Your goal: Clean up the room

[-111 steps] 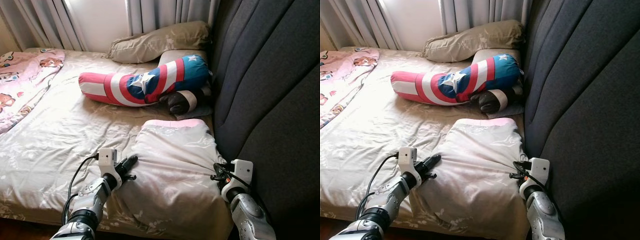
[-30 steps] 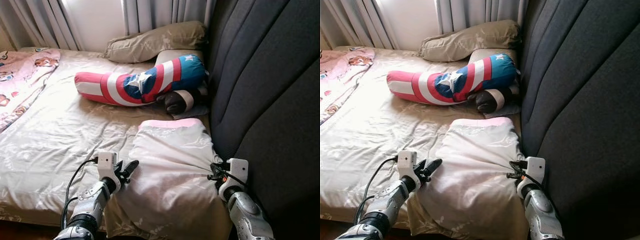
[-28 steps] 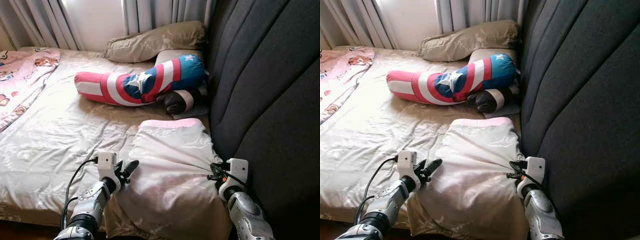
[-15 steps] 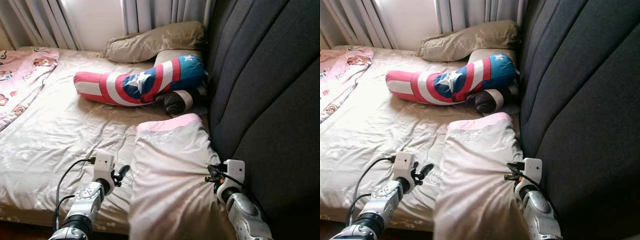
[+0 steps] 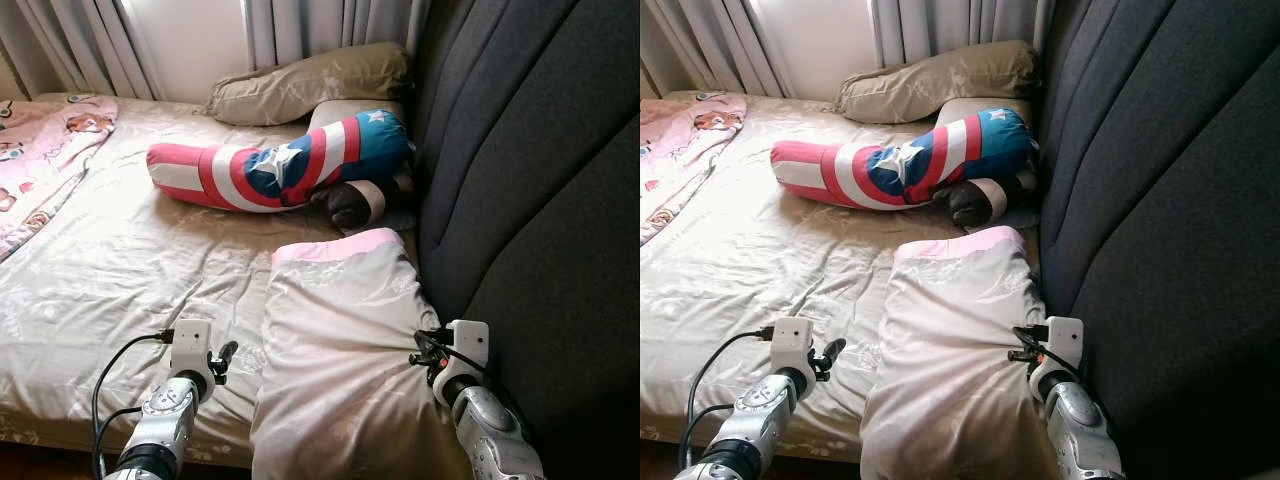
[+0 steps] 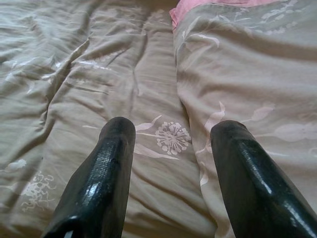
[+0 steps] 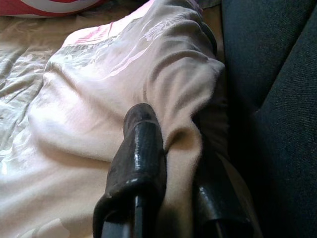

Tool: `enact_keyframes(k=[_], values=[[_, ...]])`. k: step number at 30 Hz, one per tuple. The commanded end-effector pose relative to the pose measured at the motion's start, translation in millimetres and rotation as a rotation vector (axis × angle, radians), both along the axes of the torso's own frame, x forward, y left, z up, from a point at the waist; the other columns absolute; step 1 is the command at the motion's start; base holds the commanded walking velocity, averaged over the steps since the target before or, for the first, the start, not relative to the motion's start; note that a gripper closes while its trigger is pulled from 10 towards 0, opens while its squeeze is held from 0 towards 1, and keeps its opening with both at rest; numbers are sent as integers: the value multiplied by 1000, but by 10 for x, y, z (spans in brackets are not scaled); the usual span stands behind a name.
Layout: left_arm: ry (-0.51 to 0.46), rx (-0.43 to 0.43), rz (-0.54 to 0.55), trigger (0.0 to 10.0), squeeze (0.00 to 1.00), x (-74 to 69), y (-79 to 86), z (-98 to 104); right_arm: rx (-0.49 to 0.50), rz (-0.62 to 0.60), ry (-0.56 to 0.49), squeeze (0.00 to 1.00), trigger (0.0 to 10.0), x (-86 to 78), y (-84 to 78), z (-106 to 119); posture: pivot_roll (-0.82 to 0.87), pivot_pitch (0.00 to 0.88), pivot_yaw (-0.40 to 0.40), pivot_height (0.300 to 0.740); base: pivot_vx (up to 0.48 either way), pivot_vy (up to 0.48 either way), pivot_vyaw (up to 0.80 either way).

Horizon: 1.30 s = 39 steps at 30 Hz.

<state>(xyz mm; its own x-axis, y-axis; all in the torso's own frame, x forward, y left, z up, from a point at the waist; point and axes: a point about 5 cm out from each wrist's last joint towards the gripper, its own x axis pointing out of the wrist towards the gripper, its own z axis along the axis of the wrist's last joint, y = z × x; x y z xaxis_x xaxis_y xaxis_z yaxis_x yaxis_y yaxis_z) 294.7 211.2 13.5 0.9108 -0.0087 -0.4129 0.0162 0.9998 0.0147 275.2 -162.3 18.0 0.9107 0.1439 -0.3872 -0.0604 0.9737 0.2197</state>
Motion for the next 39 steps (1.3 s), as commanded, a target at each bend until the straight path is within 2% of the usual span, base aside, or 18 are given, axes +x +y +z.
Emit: enact_keyframes(k=[1,2,3,4,6,17,18,19,24,25,29,33,39], values=[[-13,5,13,10000,0,-18,23,3,-15,-5,-50,0,10000,85,-88,120,35,0,-63,740,0,0,0],[-15,7,21,10000,0,-17,30,6,-39,37,2,0,10000,58,-59,53,34,0,-63,740,0,0,0],[-15,7,23,10000,0,-17,30,6,-40,49,11,224,10000,48,-49,35,35,0,-65,740,0,0,0],[-15,8,24,10000,0,-17,29,6,-35,59,19,663,10000,40,-40,22,35,0,-65,740,0,0,0],[-17,7,26,10000,0,-14,26,9,-52,106,75,1000,10000,4,-12,-51,35,0,-67,740,0,0,0],[-23,7,40,10000,0,-17,41,16,-58,128,104,1000,10000,7,-30,-106,41,0,-66,740,0,0,0],[-24,8,40,10000,0,-20,38,14,-57,120,92,941,10000,21,-41,-92,42,0,-66,740,0,0,0],[-27,8,40,10000,0,-23,31,14,-48,107,61,0,10000,50,-50,-58,41,0,-64,740,0,0,0],[-111,-1,55,10000,0,-28,-13,75,-26,67,-20,0,10000,106,-72,26,42,0,-57,740,0,0,0],[-132,-26,65,10000,0,-41,-24,84,-20,51,-29,0,10000,112,-83,32,40,0,-53,740,0,0,0],[-194,-23,137,10000,0,-128,32,93,-6,12,-68,0,10000,147,-107,75,41,0,-49,740,0,0,0],[-228,2,144,10000,0,-186,43,106,-21,-6,-78,0,10000,172,-134,71,44,0,-46,740,0,0,0],[-231,40,152,10000,0,-202,86,121,-19,-28,-88,0,10000,201,-159,81,50,0,-43,740,0,129,0]])
